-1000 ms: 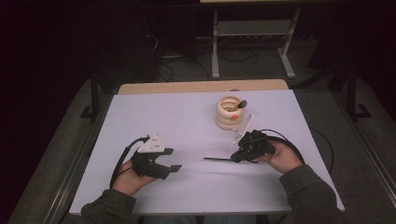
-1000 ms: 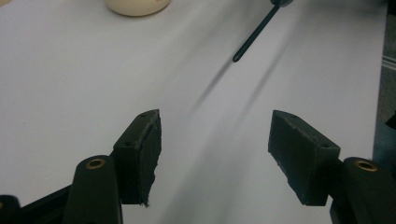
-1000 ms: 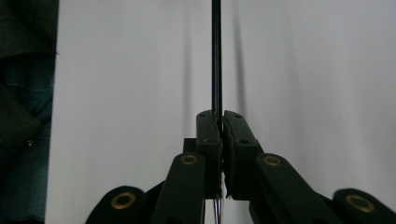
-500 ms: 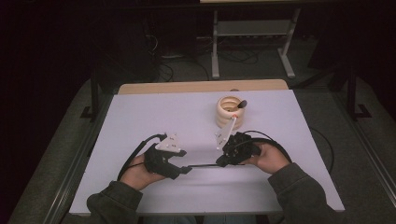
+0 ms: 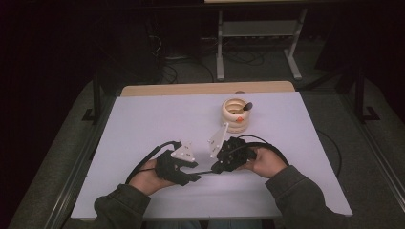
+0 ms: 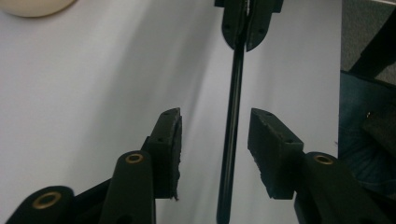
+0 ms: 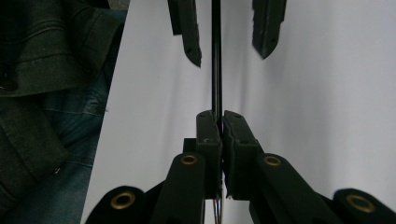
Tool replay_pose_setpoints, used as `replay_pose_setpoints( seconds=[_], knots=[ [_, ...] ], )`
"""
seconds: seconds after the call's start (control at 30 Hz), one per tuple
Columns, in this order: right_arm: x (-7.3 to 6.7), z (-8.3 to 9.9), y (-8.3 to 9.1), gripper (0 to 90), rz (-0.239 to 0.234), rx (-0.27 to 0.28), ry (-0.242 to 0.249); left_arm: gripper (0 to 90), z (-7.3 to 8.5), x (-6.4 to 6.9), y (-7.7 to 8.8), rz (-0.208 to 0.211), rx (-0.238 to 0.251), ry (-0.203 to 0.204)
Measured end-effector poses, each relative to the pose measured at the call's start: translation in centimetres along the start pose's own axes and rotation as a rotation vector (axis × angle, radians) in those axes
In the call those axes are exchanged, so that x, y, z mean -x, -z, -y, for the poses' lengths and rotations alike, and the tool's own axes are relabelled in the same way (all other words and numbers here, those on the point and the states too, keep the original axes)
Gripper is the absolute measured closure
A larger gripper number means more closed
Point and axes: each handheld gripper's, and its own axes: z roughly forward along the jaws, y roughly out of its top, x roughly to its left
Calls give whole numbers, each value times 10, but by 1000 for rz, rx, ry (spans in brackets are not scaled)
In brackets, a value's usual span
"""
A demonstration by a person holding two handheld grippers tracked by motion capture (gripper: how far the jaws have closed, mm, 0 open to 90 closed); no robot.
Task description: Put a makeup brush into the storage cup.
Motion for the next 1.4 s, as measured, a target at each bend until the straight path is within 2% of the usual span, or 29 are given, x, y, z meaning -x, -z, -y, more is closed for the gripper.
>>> replay_pose_setpoints(
  seconds=[0.13, 0.17, 0.2, 0.23, 0.37, 0.4, 0.5, 0.57, 0.67, 0.73, 0.8, 0.9, 0.97, 1.03, 1.07, 1.1, 1.2, 1.23, 1.27, 1.33, 1.4],
  knots=[
    [-3, -5, -5, 850, -12, -16, 4, 593, -1, 2, -3, 8, -13, -7],
    [-3, -5, -5, 850, -12, -16, 7, 614, -1, 2, -3, 10, -27, -25],
    [-3, -6, -6, 850, -17, -15, 12, 624, 0, 3, -4, 17, -16, -9],
    [-3, -7, -7, 850, -13, -15, 17, 640, -1, 3, -4, 18, -33, -25],
    [-3, -9, -8, 850, -12, -10, 30, 700, 0, 5, -7, 27, -47, -42],
    [-4, -9, -8, 850, -15, -12, 23, 707, 0, 5, -7, 29, -46, -42],
    [-4, -10, -10, 850, -13, -12, 42, 718, -1, 6, -7, 38, -51, -44],
    [-5, -11, -10, 850, -16, -14, 32, 755, 0, 6, -7, 41, -57, -48],
    [-5, -12, -10, 850, -12, -11, 49, 836, 0, 7, -8, 51, -60, -53],
    [-5, -12, -10, 850, -13, -8, 53, 843, 1, 8, -9, 40, -69, -69],
    [-5, -13, -10, 849, -18, -9, 44, 844, 1, 8, -10, 45, -89, -77],
    [-5, -13, -11, 837, -25, -7, 39, 847, 2, 9, -9, 32, -71, -74],
    [-5, -11, -9, 763, -36, 5, -14, 848, 3, 9, -7, 34, -72, -72],
    [-3, -8, -8, 712, -26, 17, -30, 848, 6, 10, -6, 47, -55, -60],
    [-1, -5, -9, 710, -28, 29, -8, 849, 7, 9, -4, 43, -53, -74],
    [-2, -3, -8, 701, -40, 24, -35, 849, 8, 9, -4, 44, -48, -66],
    [-2, -1, -9, 705, -50, 30, -27, 850, 10, 9, -3, 53, -37, -58],
    [-3, -1, -11, 792, -42, 21, -7, 850, 11, 8, -2, 53, -32, -54],
    [-3, -1, -11, 819, -47, 24, -4, 850, 12, 8, -1, 56, -29, -52],
    [-3, -2, -10, 836, -59, 17, -13, 848, 12, 8, -1, 60, -24, -51],
    [-2, -3, -11, 844, -63, 14, 8, 844, 12, 9, -1, 54, -23, -53]
  ],
)
